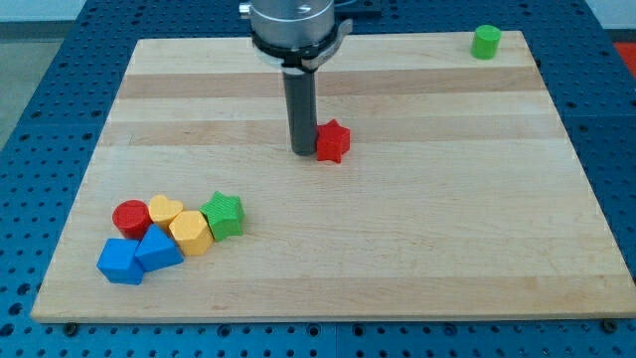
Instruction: Move the green circle above the red star
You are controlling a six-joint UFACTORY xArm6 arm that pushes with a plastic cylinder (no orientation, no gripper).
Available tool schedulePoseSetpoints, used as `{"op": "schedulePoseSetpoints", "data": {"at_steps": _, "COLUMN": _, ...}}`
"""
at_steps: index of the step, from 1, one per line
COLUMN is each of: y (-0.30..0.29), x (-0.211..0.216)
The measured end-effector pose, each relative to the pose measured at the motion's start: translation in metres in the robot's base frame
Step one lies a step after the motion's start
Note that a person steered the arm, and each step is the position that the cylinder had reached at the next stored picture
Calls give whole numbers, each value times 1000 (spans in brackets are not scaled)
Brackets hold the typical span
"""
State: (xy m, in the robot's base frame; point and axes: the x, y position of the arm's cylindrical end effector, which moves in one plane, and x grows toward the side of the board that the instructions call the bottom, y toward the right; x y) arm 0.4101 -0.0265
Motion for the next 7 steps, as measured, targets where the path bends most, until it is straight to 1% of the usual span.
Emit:
{"op": "schedulePoseSetpoints", "data": {"at_steps": 1, "y": 36, "x": -3}}
{"op": "schedulePoseSetpoints", "data": {"at_steps": 2, "y": 51, "x": -14}}
{"op": "schedulePoseSetpoints", "data": {"at_steps": 3, "y": 42, "x": -77}}
{"op": "schedulePoseSetpoints", "data": {"at_steps": 4, "y": 46, "x": -144}}
{"op": "schedulePoseSetpoints", "data": {"at_steps": 5, "y": 79, "x": -165}}
{"op": "schedulePoseSetpoints", "data": {"at_steps": 7, "y": 207, "x": -130}}
